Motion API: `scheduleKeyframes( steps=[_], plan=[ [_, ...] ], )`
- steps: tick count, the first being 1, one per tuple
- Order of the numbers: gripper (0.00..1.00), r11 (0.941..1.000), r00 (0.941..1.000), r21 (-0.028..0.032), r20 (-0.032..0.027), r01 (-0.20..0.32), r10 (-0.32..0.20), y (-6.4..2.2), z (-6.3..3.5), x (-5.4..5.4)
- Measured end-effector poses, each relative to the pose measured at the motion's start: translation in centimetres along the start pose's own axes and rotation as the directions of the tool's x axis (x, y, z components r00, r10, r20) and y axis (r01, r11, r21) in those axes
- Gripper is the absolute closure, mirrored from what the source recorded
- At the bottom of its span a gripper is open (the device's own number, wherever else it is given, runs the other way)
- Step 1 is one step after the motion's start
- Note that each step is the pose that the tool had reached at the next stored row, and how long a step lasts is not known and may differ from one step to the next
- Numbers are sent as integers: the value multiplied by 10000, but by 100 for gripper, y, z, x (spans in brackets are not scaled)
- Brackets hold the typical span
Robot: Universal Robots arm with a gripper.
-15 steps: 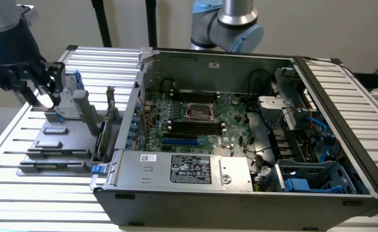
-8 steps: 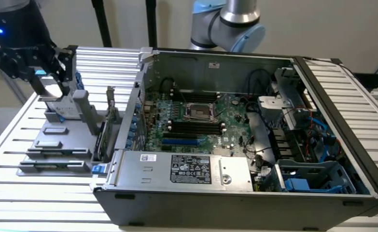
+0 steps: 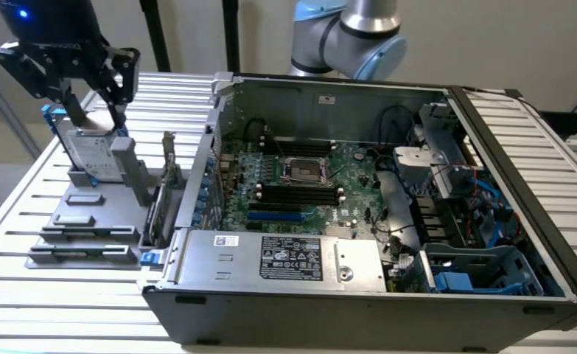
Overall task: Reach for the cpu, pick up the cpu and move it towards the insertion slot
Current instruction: 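Pick up the cpu and move it towards the insertion slot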
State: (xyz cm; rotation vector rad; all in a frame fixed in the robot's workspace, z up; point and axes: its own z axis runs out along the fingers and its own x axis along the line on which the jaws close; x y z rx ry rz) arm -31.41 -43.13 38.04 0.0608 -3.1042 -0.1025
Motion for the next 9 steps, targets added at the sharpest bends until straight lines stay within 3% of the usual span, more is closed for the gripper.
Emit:
scheduleKeyframes(
  steps=[9],
  plan=[
    [46, 9999, 10000, -144, -2, 4, -4, -7, -141, -404]
  ],
)
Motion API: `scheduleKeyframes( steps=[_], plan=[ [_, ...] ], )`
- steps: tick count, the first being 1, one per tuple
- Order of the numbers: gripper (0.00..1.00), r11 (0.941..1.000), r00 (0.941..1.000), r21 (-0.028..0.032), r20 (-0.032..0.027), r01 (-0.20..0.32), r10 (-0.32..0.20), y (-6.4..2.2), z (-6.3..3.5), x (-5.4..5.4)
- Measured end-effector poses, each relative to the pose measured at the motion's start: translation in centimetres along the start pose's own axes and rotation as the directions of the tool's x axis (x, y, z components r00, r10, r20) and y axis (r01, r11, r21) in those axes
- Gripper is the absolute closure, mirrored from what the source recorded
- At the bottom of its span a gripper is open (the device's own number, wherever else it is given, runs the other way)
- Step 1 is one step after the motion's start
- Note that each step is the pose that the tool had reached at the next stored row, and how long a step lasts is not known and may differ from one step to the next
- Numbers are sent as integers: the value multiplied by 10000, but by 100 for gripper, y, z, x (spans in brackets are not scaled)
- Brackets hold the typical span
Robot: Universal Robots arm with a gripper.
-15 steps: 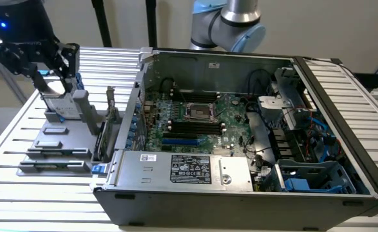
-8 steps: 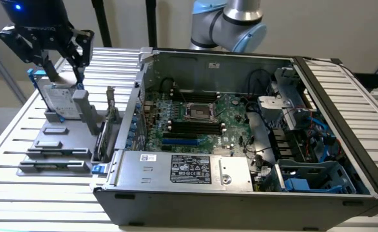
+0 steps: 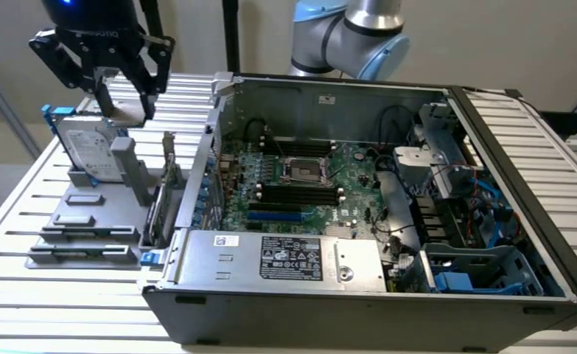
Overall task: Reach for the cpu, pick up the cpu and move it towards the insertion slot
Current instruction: 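Pick up the cpu and move it towards the insertion slot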
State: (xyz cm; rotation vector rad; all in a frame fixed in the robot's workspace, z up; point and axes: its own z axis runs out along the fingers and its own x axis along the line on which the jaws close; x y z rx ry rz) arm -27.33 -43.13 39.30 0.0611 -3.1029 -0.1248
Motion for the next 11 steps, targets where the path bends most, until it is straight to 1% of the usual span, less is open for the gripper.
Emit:
scheduleKeyframes(
  steps=[5, 11],
  plan=[
    [46, 10000, 10000, -39, -4, 1, -1, -5, -54, -227],
    [46, 10000, 10000, -67, -13, 2, -2, -13, -99, -500]
  ],
)
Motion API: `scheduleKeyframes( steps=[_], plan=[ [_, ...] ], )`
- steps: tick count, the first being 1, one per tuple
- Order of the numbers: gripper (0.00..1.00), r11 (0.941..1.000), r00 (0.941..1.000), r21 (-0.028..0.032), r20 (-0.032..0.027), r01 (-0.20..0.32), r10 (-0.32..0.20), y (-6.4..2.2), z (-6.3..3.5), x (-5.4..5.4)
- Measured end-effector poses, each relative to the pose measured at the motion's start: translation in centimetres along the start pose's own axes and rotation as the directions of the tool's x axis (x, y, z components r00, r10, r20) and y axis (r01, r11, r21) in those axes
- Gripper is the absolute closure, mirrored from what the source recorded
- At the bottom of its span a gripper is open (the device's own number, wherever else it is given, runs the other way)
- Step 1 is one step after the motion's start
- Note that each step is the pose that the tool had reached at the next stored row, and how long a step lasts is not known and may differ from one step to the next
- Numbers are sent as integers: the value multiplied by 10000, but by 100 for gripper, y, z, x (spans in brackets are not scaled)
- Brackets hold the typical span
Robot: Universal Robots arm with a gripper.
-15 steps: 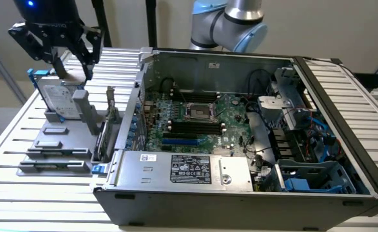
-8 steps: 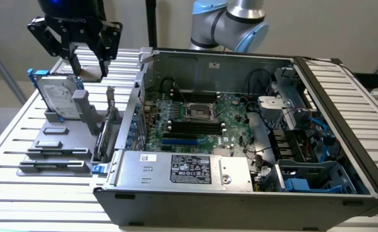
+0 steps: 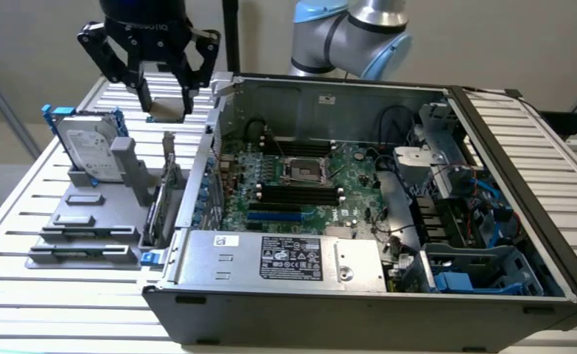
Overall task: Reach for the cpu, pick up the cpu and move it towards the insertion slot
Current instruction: 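Pick up the cpu and move it towards the insertion slot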
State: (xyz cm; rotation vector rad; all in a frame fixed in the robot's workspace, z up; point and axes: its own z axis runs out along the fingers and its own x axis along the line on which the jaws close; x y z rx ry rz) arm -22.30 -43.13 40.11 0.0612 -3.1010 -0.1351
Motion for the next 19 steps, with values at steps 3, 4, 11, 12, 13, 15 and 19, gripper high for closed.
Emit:
scheduleKeyframes(
  steps=[3, 4, 11, 12, 13, 15, 19],
  plan=[
    [46, 10000, 10000, -10, -3, 0, 0, -4, -12, -133],
    [46, 10000, 10000, -14, -4, 0, 0, -6, -15, -182],
    [46, 10000, 10000, -32, -10, 0, 0, -17, -29, -500],
    [46, 10000, 10000, -34, -10, 0, 0, -19, -31, -542],
    [46, 10000, 10000, -37, -10, 0, 0, -20, -33, -587],
    [46, 10000, 10000, -42, -10, 0, 0, -22, -36, -681],
    [46, 10000, 10000, -43, -11, 0, 0, -21, -42, -861]
  ],
)
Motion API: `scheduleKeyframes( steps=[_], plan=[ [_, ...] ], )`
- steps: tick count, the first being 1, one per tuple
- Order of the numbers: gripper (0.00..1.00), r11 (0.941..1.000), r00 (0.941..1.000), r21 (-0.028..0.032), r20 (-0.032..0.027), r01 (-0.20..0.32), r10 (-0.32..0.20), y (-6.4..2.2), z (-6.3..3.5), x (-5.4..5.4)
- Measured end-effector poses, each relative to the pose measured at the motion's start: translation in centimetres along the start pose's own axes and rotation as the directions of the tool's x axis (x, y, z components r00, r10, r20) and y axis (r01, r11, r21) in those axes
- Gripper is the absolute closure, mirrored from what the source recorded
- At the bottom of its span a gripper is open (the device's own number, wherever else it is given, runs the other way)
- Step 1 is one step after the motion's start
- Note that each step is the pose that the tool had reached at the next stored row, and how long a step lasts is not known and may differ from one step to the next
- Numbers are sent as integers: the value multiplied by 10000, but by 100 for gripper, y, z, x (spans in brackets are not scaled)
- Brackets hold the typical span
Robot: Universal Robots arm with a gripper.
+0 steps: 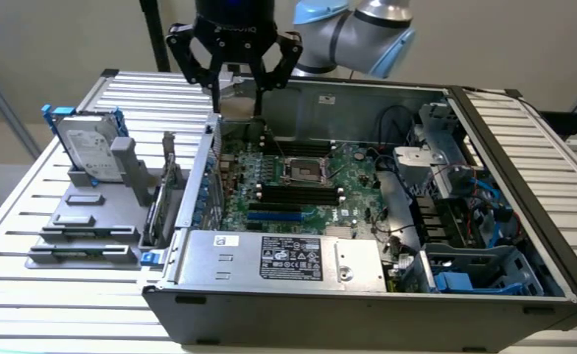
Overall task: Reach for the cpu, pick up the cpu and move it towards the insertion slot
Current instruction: 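Pick up the cpu and move it towards the insertion slot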
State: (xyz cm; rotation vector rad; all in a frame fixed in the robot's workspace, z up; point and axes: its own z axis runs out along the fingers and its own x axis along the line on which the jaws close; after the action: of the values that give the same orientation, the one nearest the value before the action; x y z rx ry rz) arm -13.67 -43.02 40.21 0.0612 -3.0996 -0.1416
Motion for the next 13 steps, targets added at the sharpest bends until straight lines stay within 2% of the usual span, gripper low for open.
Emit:
scheduleKeyframes(
  steps=[7, 13],
  plan=[
    [46, 10000, 10000, 0, -1, 0, 0, 48, 14, -320],
    [46, 10000, 10000, 0, 0, 0, 0, 185, 60, -546]
  ],
)
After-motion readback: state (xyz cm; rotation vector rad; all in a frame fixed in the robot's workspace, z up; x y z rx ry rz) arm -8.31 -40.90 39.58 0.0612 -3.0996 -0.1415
